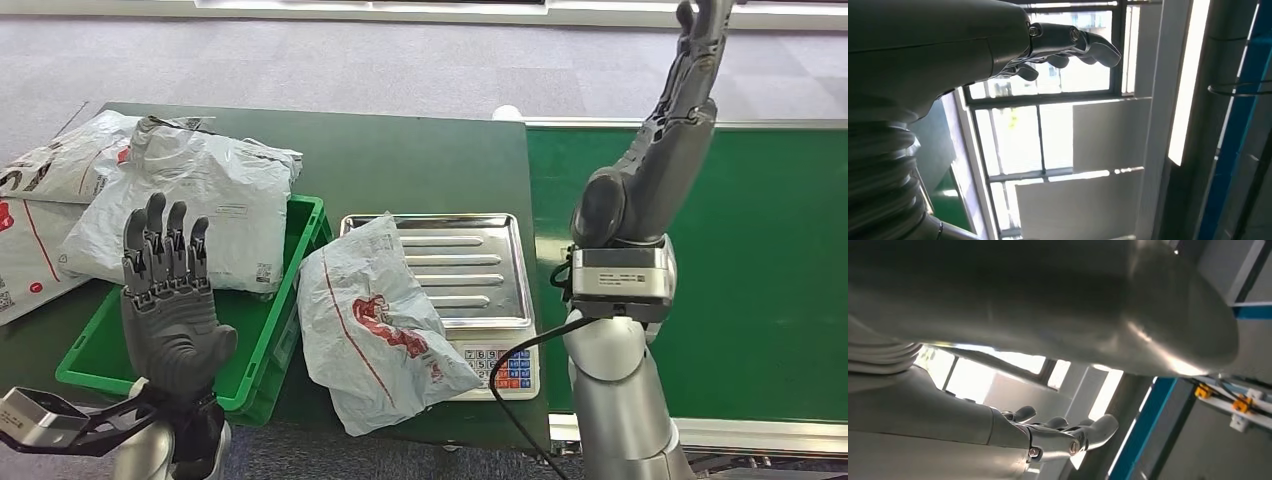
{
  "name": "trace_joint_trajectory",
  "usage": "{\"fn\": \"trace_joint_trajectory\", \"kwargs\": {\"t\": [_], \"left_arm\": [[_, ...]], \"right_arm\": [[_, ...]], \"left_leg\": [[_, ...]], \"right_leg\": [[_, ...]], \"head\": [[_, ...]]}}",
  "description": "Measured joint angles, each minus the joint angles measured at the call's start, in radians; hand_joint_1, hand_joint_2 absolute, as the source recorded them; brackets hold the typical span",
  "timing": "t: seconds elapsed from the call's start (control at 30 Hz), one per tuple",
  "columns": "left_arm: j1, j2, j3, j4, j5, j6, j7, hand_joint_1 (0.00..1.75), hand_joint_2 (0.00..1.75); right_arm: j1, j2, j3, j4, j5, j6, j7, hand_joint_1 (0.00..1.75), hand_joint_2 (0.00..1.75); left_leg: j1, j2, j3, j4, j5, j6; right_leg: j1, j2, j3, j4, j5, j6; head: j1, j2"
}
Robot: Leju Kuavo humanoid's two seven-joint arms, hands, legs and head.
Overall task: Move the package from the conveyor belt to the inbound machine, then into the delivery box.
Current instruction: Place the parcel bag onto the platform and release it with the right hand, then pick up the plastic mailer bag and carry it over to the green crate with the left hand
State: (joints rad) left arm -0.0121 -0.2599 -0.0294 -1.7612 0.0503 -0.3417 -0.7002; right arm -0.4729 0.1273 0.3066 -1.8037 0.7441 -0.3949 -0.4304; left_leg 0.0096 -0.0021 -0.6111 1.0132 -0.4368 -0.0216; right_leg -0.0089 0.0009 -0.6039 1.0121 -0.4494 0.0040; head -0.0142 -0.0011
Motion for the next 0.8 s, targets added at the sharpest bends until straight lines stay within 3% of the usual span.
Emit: {"fn": "trace_joint_trajectory", "kwargs": {"t": [0.1,0.17,0.27,0.33,0.5,0.67,0.8], "left_arm": [[-0.024,0.012,-0.033,0.01,-0.304,0.233,0.02,0.0,1.75],[-0.066,0.03,-0.075,0.038,-0.578,0.356,0.088,0.0,1.75],[-0.183,0.072,-0.161,0.164,-1.056,0.425,0.285,0.0,1.75],[-0.282,0.099,-0.221,0.308,-1.267,0.441,0.374,0.0,1.75],[-0.506,0.148,-0.343,0.707,-1.417,0.448,0.431,0.0,1.75],[-0.622,0.182,-0.41,0.943,-1.429,0.425,0.415,0.0,1.75],[-0.694,0.205,-0.449,1.069,-1.406,0.401,0.377,1.75,1.75]], "right_arm": [[0.042,0.0,-0.017,-0.056,0.016,-0.037,-0.02,0.0,0.0],[0.075,-0.001,-0.025,-0.093,0.008,-0.057,-0.041,0.0,0.0],[0.113,-0.001,-0.029,-0.131,-0.022,-0.077,-0.075,0.0,0.0],[0.128,-0.001,-0.029,-0.139,-0.03,-0.083,-0.083,0.0,0.0],[0.126,-0.001,-0.029,-0.111,-0.033,-0.096,-0.067,0.0,0.0],[0.118,0.0,-0.03,-0.06,-0.032,-0.106,-0.05,0.0,0.0],[0.114,0.0,-0.037,-0.021,-0.032,-0.111,-0.047,0.0,0.0]], "left_leg": [[0.0,-0.001,0.0,0.0,0.0,0.0],[0.0,-0.001,0.0,0.0,0.0,0.0],[0.0,-0.002,0.0,0.0,0.0,0.001],[0.0,-0.001,0.0,0.0,0.001,0.0],[0.0,0.002,0.0,0.0,0.005,0.0],[0.0,0.003,0.0,0.0,0.005,0.0],[0.0,0.002,0.001,-0.001,0.005,0.0]], "right_leg": [[0.0,-0.001,0.0,0.0,0.0,0.0],[-0.001,-0.002,0.001,0.0,0.0,0.0],[-0.001,-0.003,0.001,0.0,0.0,0.0],[-0.001,-0.002,0.001,0.0,0.002,0.0],[0.0,0.001,0.0,0.0,0.005,-0.001],[0.0,0.002,0.001,0.0,0.006,-0.001],[0.0,0.002,0.002,0.0,0.005,-0.001]], "head": [[0.0,0.0],[0.0,0.0],[0.0,0.0],[0.0,0.0],[0.0,0.0],[0.0,0.0],[0.0,0.0]]}}
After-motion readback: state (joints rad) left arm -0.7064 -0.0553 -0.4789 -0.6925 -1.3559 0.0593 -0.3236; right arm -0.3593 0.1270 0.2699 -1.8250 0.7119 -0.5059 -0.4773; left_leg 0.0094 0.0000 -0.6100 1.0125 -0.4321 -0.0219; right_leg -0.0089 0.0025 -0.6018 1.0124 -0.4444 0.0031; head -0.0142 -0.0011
